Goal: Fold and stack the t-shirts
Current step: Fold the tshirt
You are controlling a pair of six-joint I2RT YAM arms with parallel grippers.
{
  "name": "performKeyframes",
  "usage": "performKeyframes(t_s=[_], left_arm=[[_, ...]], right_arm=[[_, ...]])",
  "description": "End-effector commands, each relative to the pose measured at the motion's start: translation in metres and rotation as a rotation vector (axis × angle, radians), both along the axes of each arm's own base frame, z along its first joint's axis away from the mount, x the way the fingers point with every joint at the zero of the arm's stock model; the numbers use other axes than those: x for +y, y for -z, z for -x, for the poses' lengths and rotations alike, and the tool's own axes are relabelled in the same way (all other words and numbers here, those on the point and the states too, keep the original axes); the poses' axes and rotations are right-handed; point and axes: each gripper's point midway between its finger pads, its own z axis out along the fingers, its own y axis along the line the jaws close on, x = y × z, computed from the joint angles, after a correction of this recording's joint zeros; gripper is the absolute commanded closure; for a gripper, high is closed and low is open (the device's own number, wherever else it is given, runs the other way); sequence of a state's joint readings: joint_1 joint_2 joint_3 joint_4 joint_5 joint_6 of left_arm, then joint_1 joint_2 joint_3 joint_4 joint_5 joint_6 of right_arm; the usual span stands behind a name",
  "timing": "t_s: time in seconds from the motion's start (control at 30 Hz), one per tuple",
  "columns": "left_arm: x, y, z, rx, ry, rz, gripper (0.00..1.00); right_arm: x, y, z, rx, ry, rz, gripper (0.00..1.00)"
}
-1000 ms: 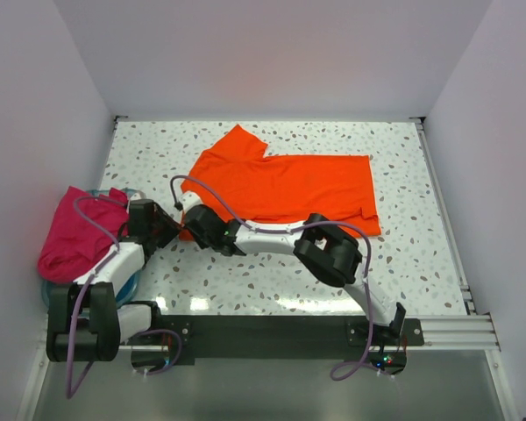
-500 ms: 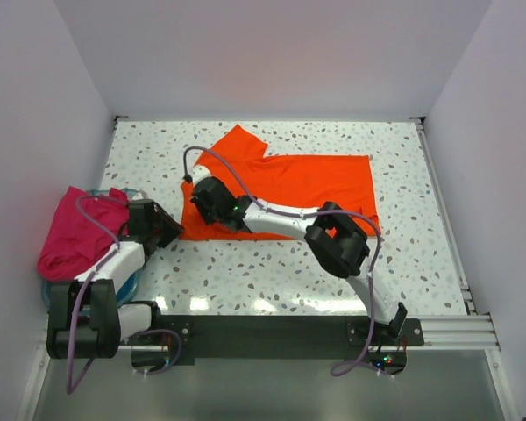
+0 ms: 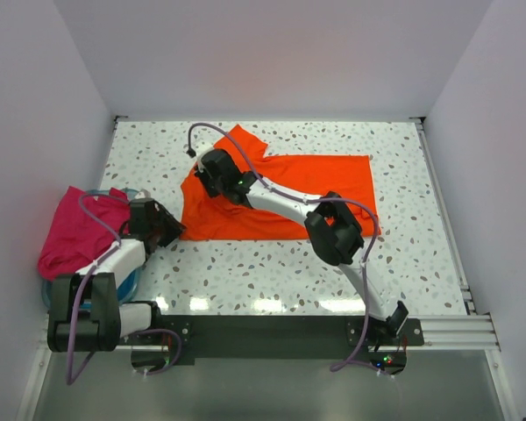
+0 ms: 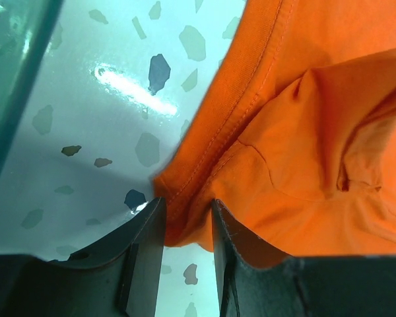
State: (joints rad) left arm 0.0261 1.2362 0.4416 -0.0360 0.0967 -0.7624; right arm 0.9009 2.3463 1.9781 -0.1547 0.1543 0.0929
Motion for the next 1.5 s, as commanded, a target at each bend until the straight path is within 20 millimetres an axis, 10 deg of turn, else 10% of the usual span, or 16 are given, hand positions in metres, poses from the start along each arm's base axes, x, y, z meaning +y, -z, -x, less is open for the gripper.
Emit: performKeyframes(t_s=[0.0,0.33,0.77,1.47], left_arm=[[0.006,-0.003,-0.008,-0.016,-0.004,-0.016,0.62],[0.008,-0.001,-0.005,-0.008,-0.011,-0.026,0.62],[0.011,-0.004,-0.003,-0.007,-0.028,-0.039,0.65],[0.010,-0.006,-0.002,-0.010,-0.024,-0.034,0.66]], right_arm=[[-0.002,-0.001,-0.012,-0.031,-0.026,0.039,0.87],[-0.037,-0.008,-0.048,-0.085,0.058,0.099,0.35],[-0.071,-0.053,-0.011,-0.078,0.089,-0.035,0.39],[-0.060,0.038,0.035,0.042,-0.007,0.159,0.57]])
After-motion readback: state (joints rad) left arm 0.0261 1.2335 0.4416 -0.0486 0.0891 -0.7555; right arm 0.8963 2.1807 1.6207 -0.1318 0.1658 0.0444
